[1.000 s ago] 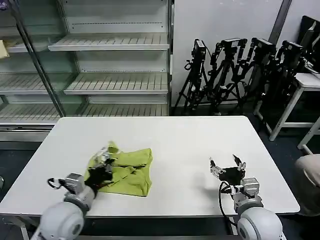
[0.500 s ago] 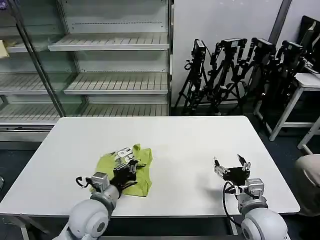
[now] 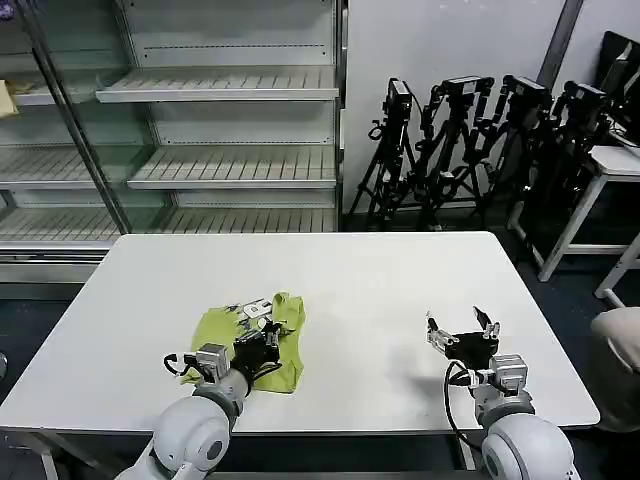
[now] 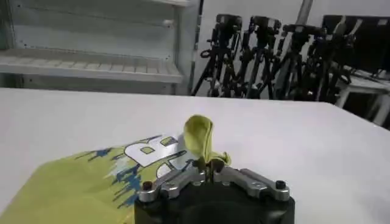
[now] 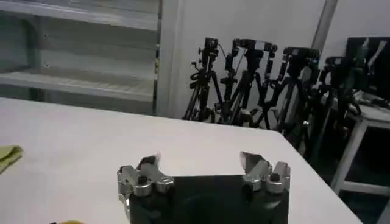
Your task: Fold and organize the clothes.
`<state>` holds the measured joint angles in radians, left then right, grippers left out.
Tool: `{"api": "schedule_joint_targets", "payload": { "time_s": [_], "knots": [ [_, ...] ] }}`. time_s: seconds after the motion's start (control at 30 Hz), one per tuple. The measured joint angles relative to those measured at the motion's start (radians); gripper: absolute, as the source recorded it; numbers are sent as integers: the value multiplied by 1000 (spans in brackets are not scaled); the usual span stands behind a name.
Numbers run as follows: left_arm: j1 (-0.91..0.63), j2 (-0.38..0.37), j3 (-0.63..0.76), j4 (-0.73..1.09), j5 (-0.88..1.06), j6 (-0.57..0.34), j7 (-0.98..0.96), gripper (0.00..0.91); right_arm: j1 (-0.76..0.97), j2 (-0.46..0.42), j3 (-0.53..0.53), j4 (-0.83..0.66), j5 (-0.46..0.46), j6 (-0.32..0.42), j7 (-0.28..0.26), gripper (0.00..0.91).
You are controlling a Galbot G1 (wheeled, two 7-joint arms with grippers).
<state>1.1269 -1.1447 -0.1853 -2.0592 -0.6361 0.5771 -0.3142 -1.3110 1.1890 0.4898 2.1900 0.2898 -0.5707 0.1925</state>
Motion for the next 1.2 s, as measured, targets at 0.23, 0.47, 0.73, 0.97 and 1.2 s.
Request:
{"api": "schedule_joint_targets", "payload": {
  "time_s": [0.23,0.47,0.73,0.97,1.2],
  "knots": [
    [10,-9,-2,-19,-2,-27,17,907,-1,1,1,10,0,0,-1,907],
    [24,15,-64,-77,-17,-67,42,907,-10,9,13,29,1,1,-6,907],
    [91,31,-207,-82,-14,-48,32,907,-46,20,57,60,-8,28,-24,907],
    [133,17,-266,-43,4,-26,19,907,-93,18,107,79,-10,58,-35,907],
    [132,0,-299,26,19,-16,7,907,-123,9,127,85,-11,74,-38,907]
  ]
}}
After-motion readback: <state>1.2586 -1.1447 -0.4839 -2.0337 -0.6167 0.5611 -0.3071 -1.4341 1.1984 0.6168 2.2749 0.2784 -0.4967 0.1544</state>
